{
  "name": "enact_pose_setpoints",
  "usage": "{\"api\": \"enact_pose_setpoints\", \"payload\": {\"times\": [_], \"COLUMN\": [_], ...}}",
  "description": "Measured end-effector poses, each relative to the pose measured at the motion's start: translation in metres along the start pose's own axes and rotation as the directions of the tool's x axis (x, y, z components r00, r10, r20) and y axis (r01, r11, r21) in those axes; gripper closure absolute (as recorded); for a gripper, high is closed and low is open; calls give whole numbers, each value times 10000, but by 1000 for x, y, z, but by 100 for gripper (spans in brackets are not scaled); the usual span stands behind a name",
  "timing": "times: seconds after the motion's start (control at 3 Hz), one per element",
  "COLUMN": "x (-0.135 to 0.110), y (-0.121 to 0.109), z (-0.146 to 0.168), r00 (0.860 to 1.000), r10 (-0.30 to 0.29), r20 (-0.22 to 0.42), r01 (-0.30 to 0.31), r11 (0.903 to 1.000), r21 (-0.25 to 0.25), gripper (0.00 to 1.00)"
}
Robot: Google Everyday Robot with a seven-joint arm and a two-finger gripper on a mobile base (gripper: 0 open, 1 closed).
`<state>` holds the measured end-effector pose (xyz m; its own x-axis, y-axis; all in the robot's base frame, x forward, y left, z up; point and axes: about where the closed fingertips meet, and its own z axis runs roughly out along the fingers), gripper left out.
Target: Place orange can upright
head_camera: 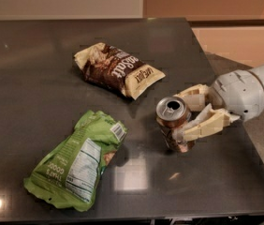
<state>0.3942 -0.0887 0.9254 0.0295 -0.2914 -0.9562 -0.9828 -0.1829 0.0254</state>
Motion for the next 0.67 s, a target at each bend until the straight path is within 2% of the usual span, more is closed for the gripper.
{"api": "enact_pose_setpoints", "payload": {"times": [0.33, 0.67], "x": [9, 18], "y": [-6, -14], "z": [-7, -11], "r00": [9971, 9861], "r10": [409, 735], "r20": [636, 1490], "r01": [-442, -870], "r11": [9977, 9924], "r21": [512, 866], "gripper": [100, 100]}}
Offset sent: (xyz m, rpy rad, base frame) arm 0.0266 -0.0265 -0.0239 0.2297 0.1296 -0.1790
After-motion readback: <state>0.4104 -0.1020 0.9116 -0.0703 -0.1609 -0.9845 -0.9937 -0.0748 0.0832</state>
